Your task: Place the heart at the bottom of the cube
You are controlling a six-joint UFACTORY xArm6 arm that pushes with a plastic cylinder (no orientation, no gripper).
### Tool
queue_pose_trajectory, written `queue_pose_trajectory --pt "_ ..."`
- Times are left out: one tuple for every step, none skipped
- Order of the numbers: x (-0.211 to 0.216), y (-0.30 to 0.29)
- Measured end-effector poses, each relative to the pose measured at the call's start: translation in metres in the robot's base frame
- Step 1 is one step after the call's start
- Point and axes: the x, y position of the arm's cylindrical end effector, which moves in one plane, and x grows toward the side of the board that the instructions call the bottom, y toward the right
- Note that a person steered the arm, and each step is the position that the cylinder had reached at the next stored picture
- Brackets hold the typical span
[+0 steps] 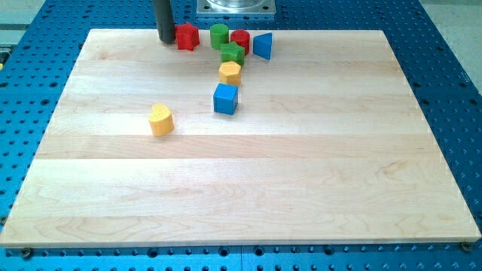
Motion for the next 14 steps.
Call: queue_pose_trajectory --pt "0.002 0.000" --pt "0.013 -0.030" --pt "0.056 -0.053" --pt "0.073 -0.053" --pt "0.073 -0.058" --pt "0.073 -0.069" --pt "0.073 -0.086" --pt "0.073 -0.119" --pt "0.074 -0.157" --pt "0.075 -0.166" --pt "0.076 -0.166" --pt "0.077 -0.167" --pt "0.101 -0.163" --pt "0.191 -0.099"
